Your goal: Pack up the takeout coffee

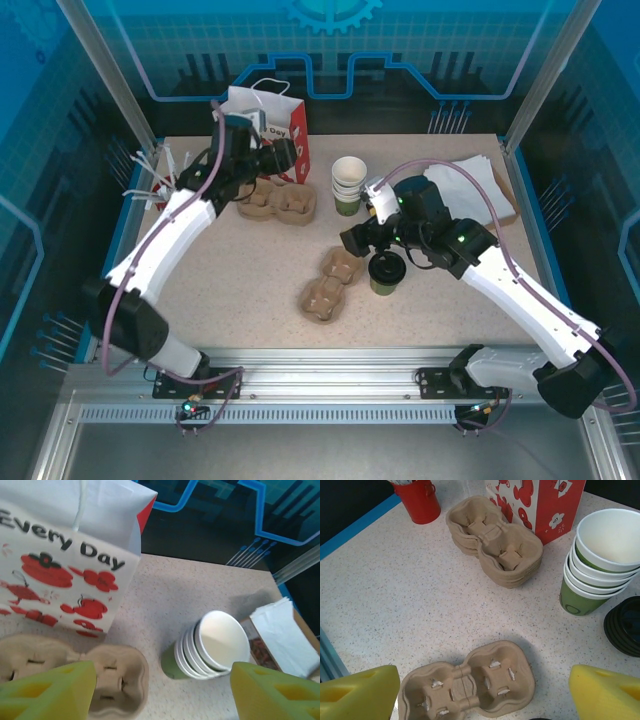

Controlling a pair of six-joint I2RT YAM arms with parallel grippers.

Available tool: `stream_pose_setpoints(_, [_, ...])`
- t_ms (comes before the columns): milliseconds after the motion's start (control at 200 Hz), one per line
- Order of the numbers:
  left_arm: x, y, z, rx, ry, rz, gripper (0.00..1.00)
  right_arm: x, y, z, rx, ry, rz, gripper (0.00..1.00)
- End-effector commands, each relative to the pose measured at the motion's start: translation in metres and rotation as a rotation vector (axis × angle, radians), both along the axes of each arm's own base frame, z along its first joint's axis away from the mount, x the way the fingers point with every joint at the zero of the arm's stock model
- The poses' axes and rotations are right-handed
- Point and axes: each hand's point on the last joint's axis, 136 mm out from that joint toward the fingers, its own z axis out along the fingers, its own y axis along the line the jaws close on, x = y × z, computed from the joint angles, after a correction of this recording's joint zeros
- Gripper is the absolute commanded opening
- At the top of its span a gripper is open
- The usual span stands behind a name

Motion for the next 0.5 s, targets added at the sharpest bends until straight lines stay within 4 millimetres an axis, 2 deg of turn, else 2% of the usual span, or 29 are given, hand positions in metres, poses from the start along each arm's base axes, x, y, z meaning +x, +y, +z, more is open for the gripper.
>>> stream_pose_setpoints(0, [0.021, 0.003, -0.023, 0.103, 0.068, 0.017, 0.71, 0.008, 0.001, 0.013, 0.019, -0.032, -0.013, 0.90])
stream_pose_setpoints(205, [0.060, 0.000, -0.026, 0.149, 0.067, 0.051, 0.61, 0.008, -0.001, 0.010, 0.006, -0.029, -0.016, 0.90])
stream_pose_setpoints(495, [0.090, 0.001, -0.035, 0.205, 0.071, 0.086, 0.53, 0.008, -0.001, 0.005, -0.001, -0.021, -0.017, 0.90])
